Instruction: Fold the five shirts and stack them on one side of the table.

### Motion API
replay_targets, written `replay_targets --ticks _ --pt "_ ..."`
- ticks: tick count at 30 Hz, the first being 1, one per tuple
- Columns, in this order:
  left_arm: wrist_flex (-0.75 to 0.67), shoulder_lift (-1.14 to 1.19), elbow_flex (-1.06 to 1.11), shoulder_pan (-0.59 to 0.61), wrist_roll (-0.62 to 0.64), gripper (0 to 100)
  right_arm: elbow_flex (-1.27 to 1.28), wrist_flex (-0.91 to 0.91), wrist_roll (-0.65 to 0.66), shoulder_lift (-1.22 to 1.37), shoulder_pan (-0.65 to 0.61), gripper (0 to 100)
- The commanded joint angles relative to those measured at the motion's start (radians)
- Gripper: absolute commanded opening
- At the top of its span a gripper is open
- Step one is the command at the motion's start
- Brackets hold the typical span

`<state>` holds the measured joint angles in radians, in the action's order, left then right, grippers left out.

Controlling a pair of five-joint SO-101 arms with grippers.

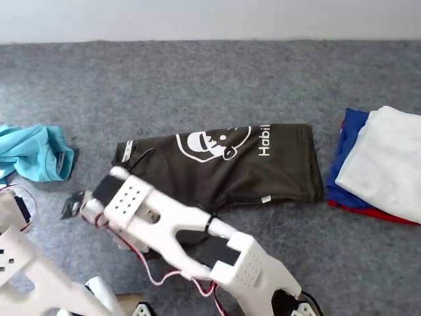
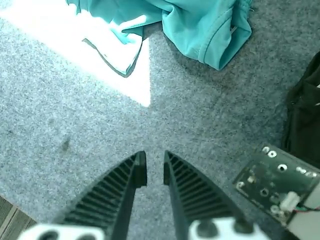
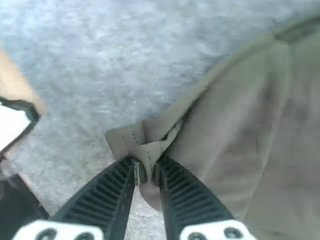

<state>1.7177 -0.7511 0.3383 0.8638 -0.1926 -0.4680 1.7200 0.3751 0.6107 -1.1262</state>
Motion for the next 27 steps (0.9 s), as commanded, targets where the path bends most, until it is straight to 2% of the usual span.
replay_targets --ticks 1,6,12,18,24,27 --pt "0.000 -0.014 -0.002 0.000 0.008 7 -0.031 0.028 0.006 -0.070 -0.056 6.4" --pt "0.000 -0.014 -0.002 0.000 0.008 7 -0.031 0.027 -0.063 -0.071 -0.070 18.2" --pt "0.000 -0.014 -0.002 0.000 0.008 7 -0.032 0.073 -0.063 -0.074 -0.064 18.1" --pt "0.000 -0.012 -0.002 0.000 0.008 7 -0.023 0.076 -0.021 -0.084 -0.039 12.4" --pt "0.000 -0.009 -0.002 0.000 0.008 7 0.071 0.073 -0.014 -0.087 -0.050 21.5" --pt "0.000 -0.008 -0.002 0.000 0.008 7 0.107 0.065 -0.011 -0.077 -0.054 21.7"
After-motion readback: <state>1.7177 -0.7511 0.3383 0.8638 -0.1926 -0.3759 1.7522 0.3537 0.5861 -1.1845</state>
